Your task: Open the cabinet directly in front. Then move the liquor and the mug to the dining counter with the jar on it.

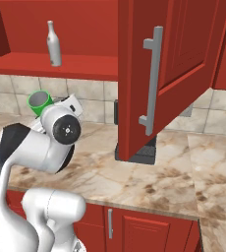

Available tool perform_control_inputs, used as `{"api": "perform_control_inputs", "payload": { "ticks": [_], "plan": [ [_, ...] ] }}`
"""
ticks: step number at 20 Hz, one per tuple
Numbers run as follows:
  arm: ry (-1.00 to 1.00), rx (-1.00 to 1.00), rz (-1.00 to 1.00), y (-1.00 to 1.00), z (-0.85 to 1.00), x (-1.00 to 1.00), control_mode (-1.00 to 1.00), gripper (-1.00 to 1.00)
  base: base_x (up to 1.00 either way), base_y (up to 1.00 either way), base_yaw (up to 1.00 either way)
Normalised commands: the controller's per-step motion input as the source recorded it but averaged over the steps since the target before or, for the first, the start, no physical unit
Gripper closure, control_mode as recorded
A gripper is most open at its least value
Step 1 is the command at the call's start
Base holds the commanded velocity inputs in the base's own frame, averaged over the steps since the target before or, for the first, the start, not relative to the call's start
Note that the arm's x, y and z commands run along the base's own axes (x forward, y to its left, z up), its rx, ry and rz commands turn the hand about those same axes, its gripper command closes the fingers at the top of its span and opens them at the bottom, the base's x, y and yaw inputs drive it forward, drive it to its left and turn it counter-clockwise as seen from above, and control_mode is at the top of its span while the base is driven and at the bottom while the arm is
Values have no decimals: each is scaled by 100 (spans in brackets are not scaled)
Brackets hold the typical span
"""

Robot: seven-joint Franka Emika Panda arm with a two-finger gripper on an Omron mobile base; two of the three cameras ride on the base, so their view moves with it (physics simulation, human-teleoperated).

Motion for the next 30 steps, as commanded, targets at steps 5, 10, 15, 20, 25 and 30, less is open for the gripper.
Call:
{"api": "perform_control_inputs", "payload": {
  "ticks": [5,10,15,20,25,30],
  "plan": [
    [1,0,0,1,-2,-7,-100,100,0,0,0],
    [3,0,2,5,-7,-10,100,100,-55,25,22],
    [0,0,0,0,0,0,100,100,-49,47,62],
    [0,0,0,0,0,0,100,100,-12,37,77],
    [0,0,0,0,0,0,100,100,0,76,76],
    [0,0,0,0,0,0,100,100,8,94,62]
  ]
}}
